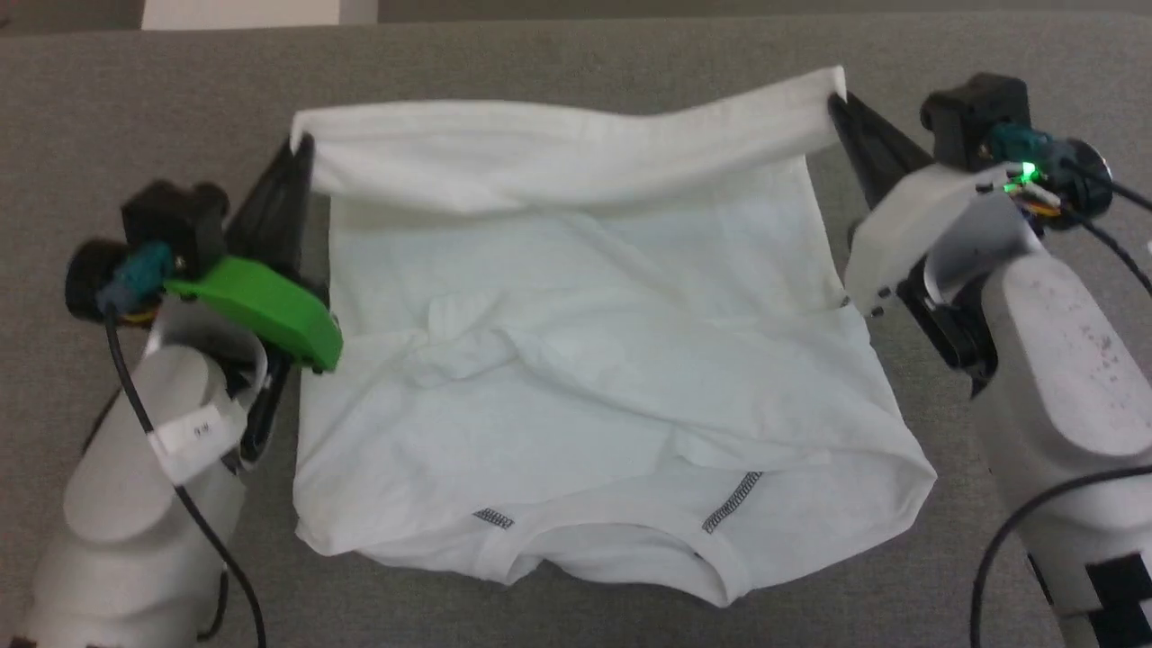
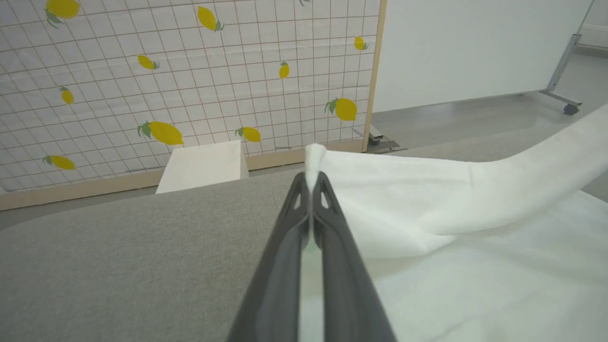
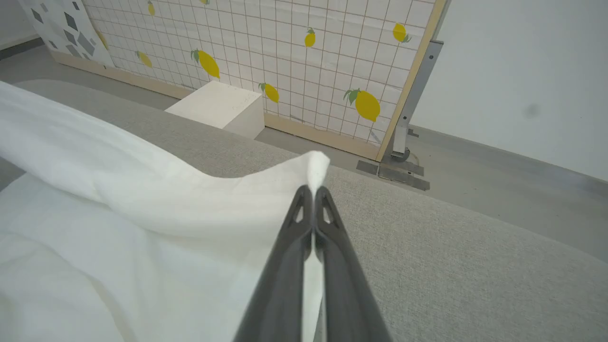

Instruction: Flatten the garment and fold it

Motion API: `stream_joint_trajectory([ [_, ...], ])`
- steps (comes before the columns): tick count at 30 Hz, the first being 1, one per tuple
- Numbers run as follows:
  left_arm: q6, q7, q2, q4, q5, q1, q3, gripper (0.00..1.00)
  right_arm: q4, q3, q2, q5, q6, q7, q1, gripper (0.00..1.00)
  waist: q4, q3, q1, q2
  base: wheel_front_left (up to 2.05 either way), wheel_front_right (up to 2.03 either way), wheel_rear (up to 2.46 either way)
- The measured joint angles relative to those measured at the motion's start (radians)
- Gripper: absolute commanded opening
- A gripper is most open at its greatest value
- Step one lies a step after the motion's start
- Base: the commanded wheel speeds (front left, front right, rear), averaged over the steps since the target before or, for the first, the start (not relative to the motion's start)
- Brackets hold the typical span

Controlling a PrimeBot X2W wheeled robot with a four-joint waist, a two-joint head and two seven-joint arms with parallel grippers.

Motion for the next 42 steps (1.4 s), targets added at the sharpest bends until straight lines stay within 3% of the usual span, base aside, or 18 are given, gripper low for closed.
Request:
stream_joint_trajectory([
  [1, 0.000, 0.017, 0.007, -0.083, -0.029, 0.106, -0.007, 0.00, -0.076, -0.004, -0.039, 0.022, 0.000, 0.024, 0.089, 0.00, 0.007, -0.050, 0.0000, 0.0000, 0.00, 0.00, 0.00],
  [4, 0.017, 0.042, 0.024, -0.194, -0.042, 0.234, -0.011, 0.00, -0.174, -0.030, -0.078, 0.030, 0.000, 0.064, 0.199, 0.00, 0.017, -0.106, 0.0000, 0.0000, 0.00, 0.00, 0.00],
  [11, 0.051, 0.067, 0.039, -0.342, -0.101, 0.497, -0.027, 0.00, -0.392, -0.156, -0.082, 0.026, 0.000, 0.197, 0.488, 0.00, 0.047, -0.193, -0.0001, 0.0000, 0.00, 0.00, 0.00],
  [20, 0.065, 0.060, 0.034, -0.319, -0.136, 0.627, -0.044, 0.00, -0.582, -0.294, 0.009, -0.013, 0.000, 0.372, 0.791, 0.00, 0.073, -0.225, 0.0000, 0.0000, 0.00, 0.00, 0.00],
  [30, 0.067, 0.064, 0.017, -0.194, -0.144, 0.668, -0.088, 0.00, -0.545, -0.316, 0.105, -0.030, 0.000, 0.435, 0.930, 0.00, 0.065, -0.232, 0.0000, 0.0000, 0.00, 0.00, 0.00],
  [31, 0.067, 0.064, 0.010, -0.184, -0.150, 0.668, -0.087, 0.27, -0.533, -0.316, 0.110, -0.030, 0.000, 0.436, 0.933, 0.28, 0.066, -0.233, 0.0000, 0.0000, 0.00, 0.00, 0.00],
  [32, 0.067, 0.064, 0.003, -0.175, -0.155, 0.668, -0.086, 0.91, -0.524, -0.319, 0.115, -0.029, 0.000, 0.435, 0.934, 0.49, 0.066, -0.234, 0.0000, 0.0000, 0.00, 0.00, 0.00],
  [33, 0.068, 0.063, -0.001, -0.170, -0.155, 0.668, -0.086, 1.00, -0.520, -0.321, 0.119, -0.026, 0.000, 0.435, 0.935, 1.00, 0.067, -0.235, 0.0000, 0.0000, 0.00, 0.00, 0.00],
  [37, 0.083, 0.029, -0.012, -0.169, -0.160, 0.669, -0.069, 1.00, -0.516, -0.343, 0.131, -0.013, 0.000, 0.424, 0.939, 1.00, 0.071, -0.241, 0.0000, 0.0000, 0.00, 0.00, 0.00],
  [42, 0.123, -0.031, -0.031, -0.202, -0.156, 0.667, -0.027, 1.00, -0.560, -0.392, 0.138, 0.008, 0.000, 0.330, 0.938, 1.00, 0.081, -0.254, 0.0000, 0.0000, 0.00, 0.00, 0.00],
])
